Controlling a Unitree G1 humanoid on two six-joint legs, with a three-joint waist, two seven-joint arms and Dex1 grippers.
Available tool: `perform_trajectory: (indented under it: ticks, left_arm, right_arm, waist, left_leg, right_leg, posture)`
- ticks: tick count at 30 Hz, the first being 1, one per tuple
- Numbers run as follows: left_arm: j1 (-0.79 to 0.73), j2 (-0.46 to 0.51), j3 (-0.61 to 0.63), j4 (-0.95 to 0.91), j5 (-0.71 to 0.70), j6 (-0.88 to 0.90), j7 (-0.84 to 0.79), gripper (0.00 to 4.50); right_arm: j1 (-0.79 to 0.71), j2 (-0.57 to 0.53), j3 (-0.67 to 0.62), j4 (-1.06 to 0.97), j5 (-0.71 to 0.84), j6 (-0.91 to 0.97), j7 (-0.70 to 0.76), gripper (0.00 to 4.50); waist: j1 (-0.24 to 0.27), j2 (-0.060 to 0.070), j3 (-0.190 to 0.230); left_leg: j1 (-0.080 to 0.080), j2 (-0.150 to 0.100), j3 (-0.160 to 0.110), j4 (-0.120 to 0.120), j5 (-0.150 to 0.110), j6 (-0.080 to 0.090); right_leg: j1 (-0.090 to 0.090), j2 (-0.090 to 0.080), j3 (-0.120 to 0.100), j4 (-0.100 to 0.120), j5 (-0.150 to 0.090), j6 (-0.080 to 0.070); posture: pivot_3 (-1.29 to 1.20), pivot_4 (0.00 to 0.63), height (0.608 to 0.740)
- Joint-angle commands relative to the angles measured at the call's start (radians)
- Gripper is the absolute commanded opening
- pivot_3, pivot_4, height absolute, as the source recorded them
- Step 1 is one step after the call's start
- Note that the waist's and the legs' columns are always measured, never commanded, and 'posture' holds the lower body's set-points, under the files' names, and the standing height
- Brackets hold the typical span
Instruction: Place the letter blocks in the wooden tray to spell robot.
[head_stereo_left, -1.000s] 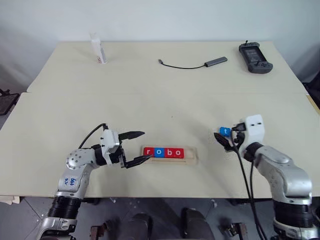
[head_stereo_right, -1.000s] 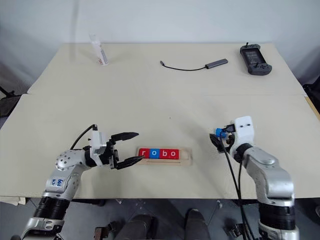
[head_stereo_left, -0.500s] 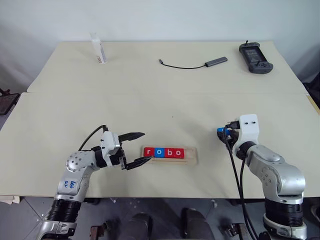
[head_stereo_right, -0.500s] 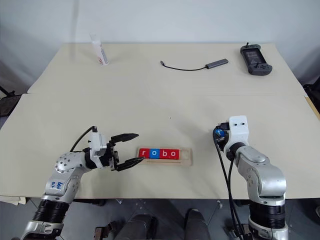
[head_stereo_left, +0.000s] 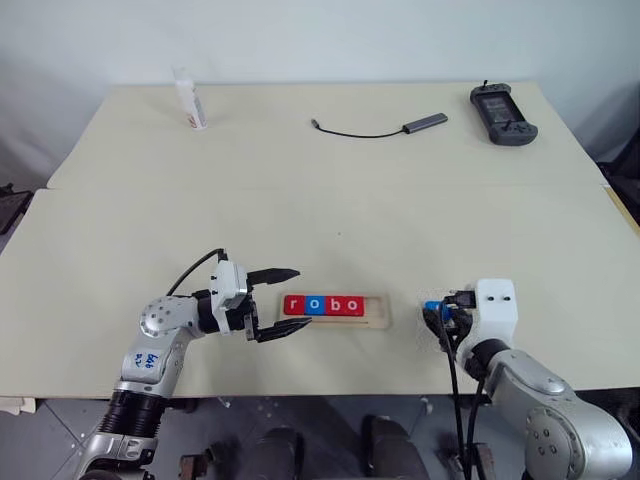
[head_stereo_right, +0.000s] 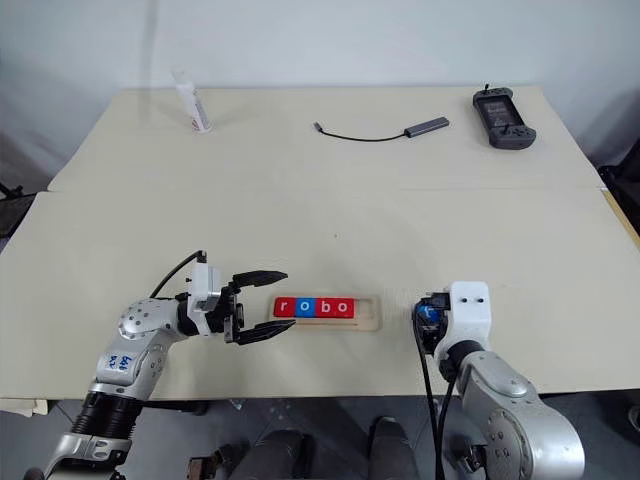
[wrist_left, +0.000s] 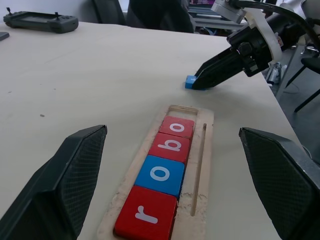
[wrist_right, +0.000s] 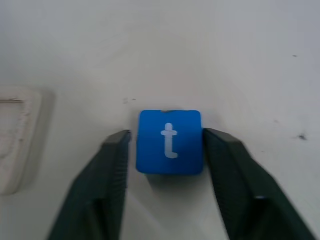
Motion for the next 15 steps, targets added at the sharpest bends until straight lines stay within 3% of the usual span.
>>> perform_trajectory:
  ticks: [1,2,4,6,8,15]
  left_arm:
    - [-0.011,0.003,0.01,-0.016,-0.007,-0.005,-0.002,4.5]
    - [-0.01,0.003,0.012,-0.016,-0.007,-0.008,-0.001,4.5]
    - [-0.007,0.003,0.015,-0.015,-0.007,-0.013,-0.001,4.5]
    - [-0.002,0.005,0.018,-0.015,-0.006,-0.018,-0.002,4.5]
    - [0.003,0.007,0.021,-0.015,-0.003,-0.025,-0.002,4.5]
    - [0.025,0.011,0.032,-0.043,0.0,-0.033,0.022,4.5]
  right_arm:
    - [-0.004,-0.171,-0.028,-0.02,0.044,-0.076,0.152,3.66]
    - [0.009,-0.252,-0.034,-0.013,0.054,-0.133,0.231,3.99]
    - [0.053,-0.407,-0.023,0.005,0.066,-0.253,0.388,3.99]
    - [0.136,-0.598,0.002,0.095,0.001,-0.519,0.613,3.99]
    - [0.153,-0.713,0.012,0.235,-0.034,-0.713,0.761,3.99]
    - [-0.064,-0.802,0.156,0.67,-0.086,-1.04,1.029,3.99]
  waist:
    - [-0.003,0.0,0.0]
    - [-0.002,0.0,0.0]
    - [-0.001,0.0,0.0]
    - [0.0,0.0,0.0]
    - [0.0,-0.001,0.001]
    - [-0.008,-0.002,0.001]
  left_leg:
    - [0.0,0.0,0.0,0.0,0.0,0.0]
    - [0.0,-0.001,0.0,0.0,0.0,0.0]
    - [0.0,-0.001,0.0,0.0,0.0,0.001]
    - [0.0,0.0,0.0,-0.001,-0.001,0.001]
    - [0.0,0.0,0.001,-0.001,-0.001,0.001]
    - [0.001,0.001,0.003,0.001,0.0,0.001]
  right_leg:
    - [0.0,0.0,0.0,0.0,0.0,0.0]
    - [0.0,-0.001,0.0,0.0,0.0,0.0]
    - [0.001,0.0,-0.001,-0.001,0.0,0.0]
    - [0.001,0.0,-0.001,-0.002,0.0,0.0]
    - [0.002,0.0,-0.002,-0.004,0.0,0.0]
    - [0.003,0.0,0.0,-0.003,0.001,0.001]
  posture:
    - [0.0,0.15,0.74]
    - [0.0,0.15,0.74]
    - [0.0,0.15,0.74]
    - [0.0,0.15,0.74]
    - [0.0,0.15,0.74]
    - [0.0,0.15,0.74]
